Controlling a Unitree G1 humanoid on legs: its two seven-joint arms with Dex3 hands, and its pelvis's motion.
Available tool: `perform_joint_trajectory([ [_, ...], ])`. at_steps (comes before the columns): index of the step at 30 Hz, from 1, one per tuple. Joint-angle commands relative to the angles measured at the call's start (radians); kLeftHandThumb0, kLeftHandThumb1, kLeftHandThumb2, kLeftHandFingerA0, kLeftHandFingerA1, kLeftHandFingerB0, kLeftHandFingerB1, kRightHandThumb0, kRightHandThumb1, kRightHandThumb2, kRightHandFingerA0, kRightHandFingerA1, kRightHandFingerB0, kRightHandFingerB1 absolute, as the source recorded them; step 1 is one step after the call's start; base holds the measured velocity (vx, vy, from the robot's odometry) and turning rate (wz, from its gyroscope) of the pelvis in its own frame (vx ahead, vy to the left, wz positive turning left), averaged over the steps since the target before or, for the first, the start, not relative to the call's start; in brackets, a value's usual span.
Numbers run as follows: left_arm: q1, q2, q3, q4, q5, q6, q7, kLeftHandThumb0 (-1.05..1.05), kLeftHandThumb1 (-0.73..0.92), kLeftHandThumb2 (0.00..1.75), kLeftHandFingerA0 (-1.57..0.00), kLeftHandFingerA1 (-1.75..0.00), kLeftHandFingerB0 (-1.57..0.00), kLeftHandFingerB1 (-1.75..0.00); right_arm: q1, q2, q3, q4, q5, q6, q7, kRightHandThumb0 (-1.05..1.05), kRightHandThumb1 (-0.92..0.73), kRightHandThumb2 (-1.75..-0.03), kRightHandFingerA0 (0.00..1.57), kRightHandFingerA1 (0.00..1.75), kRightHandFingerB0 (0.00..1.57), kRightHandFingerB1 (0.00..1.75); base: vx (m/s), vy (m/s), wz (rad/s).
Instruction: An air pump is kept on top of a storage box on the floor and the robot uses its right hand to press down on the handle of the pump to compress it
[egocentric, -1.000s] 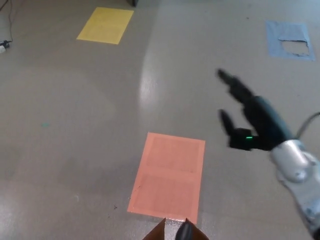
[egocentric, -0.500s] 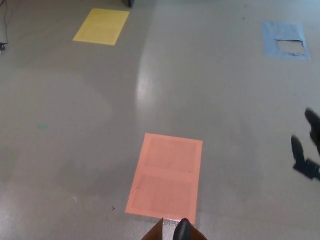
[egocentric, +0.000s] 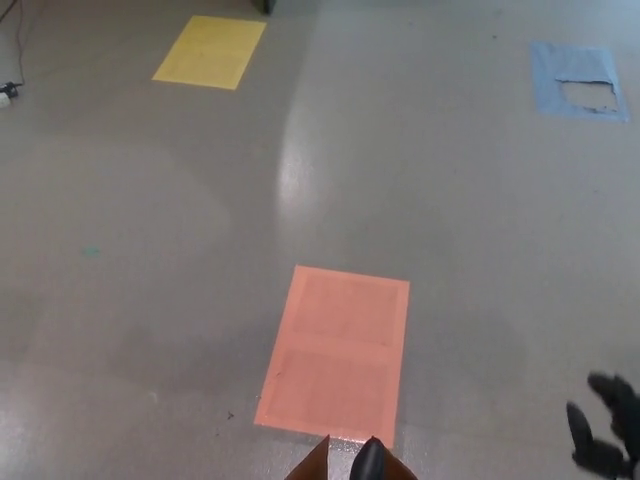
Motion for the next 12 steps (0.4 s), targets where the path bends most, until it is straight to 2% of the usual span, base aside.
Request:
perform_joint_trajectory([
  [1,0.009,0.018,0.006,0.0,0.003,-0.011,0.012,-0.83,0.92,0.75,-0.16,-0.33,-0.1,-0.27,0.009,-0.028,0.057,0.061,-0.05,0.142,0.096,-0.74,-0.89,-1.15,0.01,0.24,0.0,0.17,0.0,0.0,0.0],
  [2,0.007,0.018,0.004,0.002,0.005,-0.01,0.01,-0.82,0.92,0.76,-0.15,-0.32,-0.1,-0.27,-0.001,-0.025,0.075,0.06,-0.058,0.145,0.101,-0.78,-0.87,-1.12,0.07,0.27,0.06,0.18,0.0,0.0,0.0],
  [3,0.0,0.018,0.002,0.002,0.007,-0.009,0.008,-0.84,0.82,1.16,-0.11,-0.45,0.0,-0.35,-0.006,-0.025,0.08,0.059,-0.057,0.148,0.102,-0.8,-0.88,-1.13,0.06,0.26,0.05,0.15,0.0,0.0,0.0],
  [5,-0.005,0.018,0.0,0.001,0.008,-0.011,0.003,-0.84,0.83,1.16,-0.14,-0.47,0.0,-0.36,-0.015,-0.018,0.081,0.057,-0.047,0.151,0.099,-0.78,-0.87,-1.12,0.05,0.24,0.05,0.16,0.0,0.0,0.0],
  [6,-0.005,0.021,-0.004,0.001,0.012,-0.01,0.004,-0.35,0.53,1.12,0.0,-0.49,0.0,-0.49,-0.019,-0.012,0.087,0.054,-0.049,0.152,0.095,-0.78,-0.87,-1.12,0.05,0.23,0.04,0.16,0.0,0.0,0.0],
  [9,-0.01,0.021,-0.012,-0.001,0.02,-0.001,0.014,-0.36,0.52,1.12,0.0,-0.49,0.0,-0.48,-0.023,-0.012,0.096,0.048,-0.051,0.143,0.099,-0.78,-0.87,-1.12,0.05,0.25,0.05,0.16,0.0,0.0,0.0],
  [10,-0.012,0.022,-0.014,-0.001,0.021,0.0,0.012,-0.84,0.9,0.75,-0.15,-0.32,-0.11,-0.28,-0.021,-0.015,0.095,0.047,-0.048,0.14,0.101,-0.76,-0.87,-1.12,0.04,0.24,0.03,0.16,0.0,0.0,0.0],
  [11,-0.013,0.021,-0.015,0.0,0.02,-0.002,0.006,-0.82,0.81,1.15,-0.11,-0.46,0.0,-0.37,-0.016,-0.02,0.093,0.046,-0.046,0.137,0.102,-0.77,-0.86,-1.11,0.07,0.28,0.06,0.17,0.0,0.0,0.0],
  [12,-0.013,0.02,-0.015,0.001,0.019,-0.003,0.005,-0.82,0.81,1.15,-0.11,-0.46,0.0,-0.37,-0.013,-0.022,0.092,0.046,-0.045,0.135,0.102,-0.77,-0.86,-1.11,0.07,0.28,0.06,0.17,0.0,0.0,0.0],
])
